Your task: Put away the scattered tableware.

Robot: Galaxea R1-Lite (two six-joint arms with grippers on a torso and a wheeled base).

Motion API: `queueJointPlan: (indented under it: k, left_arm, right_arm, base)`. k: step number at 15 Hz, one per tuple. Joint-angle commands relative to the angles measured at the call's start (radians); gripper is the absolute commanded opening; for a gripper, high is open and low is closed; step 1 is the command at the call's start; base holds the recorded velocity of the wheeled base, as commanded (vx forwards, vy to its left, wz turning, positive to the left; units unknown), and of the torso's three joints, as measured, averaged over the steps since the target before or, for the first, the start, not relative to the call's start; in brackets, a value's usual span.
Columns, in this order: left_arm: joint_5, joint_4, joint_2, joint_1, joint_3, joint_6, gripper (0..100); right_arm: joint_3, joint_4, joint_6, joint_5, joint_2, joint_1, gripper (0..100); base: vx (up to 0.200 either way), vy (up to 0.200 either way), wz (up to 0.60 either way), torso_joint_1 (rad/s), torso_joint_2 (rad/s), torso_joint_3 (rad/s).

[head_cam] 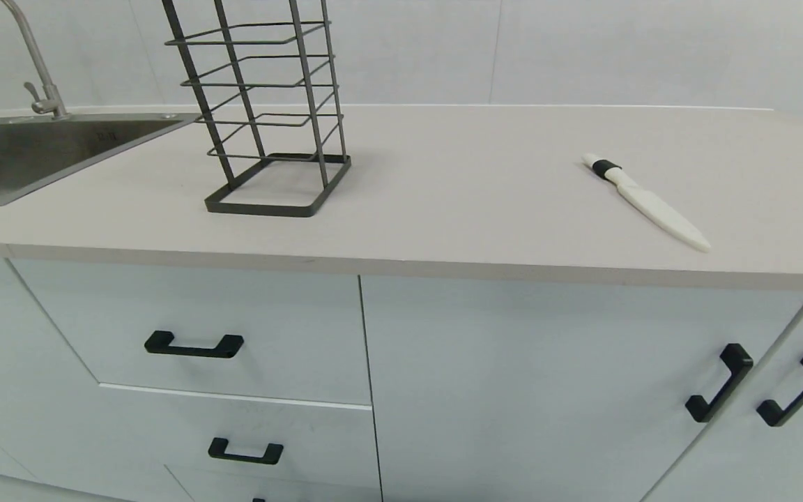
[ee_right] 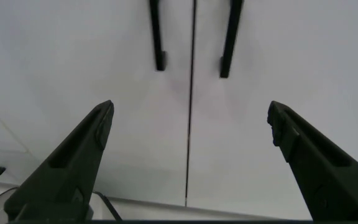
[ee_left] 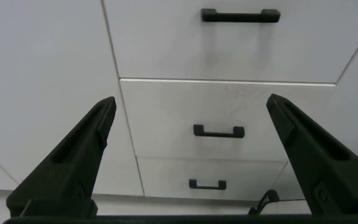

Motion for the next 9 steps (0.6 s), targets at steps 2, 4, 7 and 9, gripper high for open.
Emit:
queueJointPlan:
  k: [2, 4, 7, 9]
  left_arm:
    - [0.001, -0.003, 0.0, -0.001, 0.0, -0.001, 100]
    - [0.001, -0.003, 0.0, 0.0, 0.0, -0.001, 100]
    - [0.001, -0.003, 0.0, -0.001, 0.0, -0.003, 100]
    - [0.002, -0.003, 0.0, -0.001, 0.0, -0.003, 100]
  right_arm:
    - [0.0, -0.004, -0.001, 0.001, 0.001, -0.001, 100]
    - [0.0, -0.004, -0.001, 0.001, 0.001, -0.001, 100]
    - [0.0, -0.004, -0.001, 0.001, 0.001, -0.002, 100]
    - [0.0, -0.004, -0.001, 0.001, 0.003, -0.002, 100]
  base:
    - [0.0, 0.0, 0.0, 0.0, 0.0, 0.0]
    - [0.0, 0.0, 0.0, 0.0, 0.0, 0.0]
    - [0.0, 0.0, 0.0, 0.0, 0.0, 0.0]
    - [0.0, 0.0, 0.0, 0.038, -0.07, -0.016]
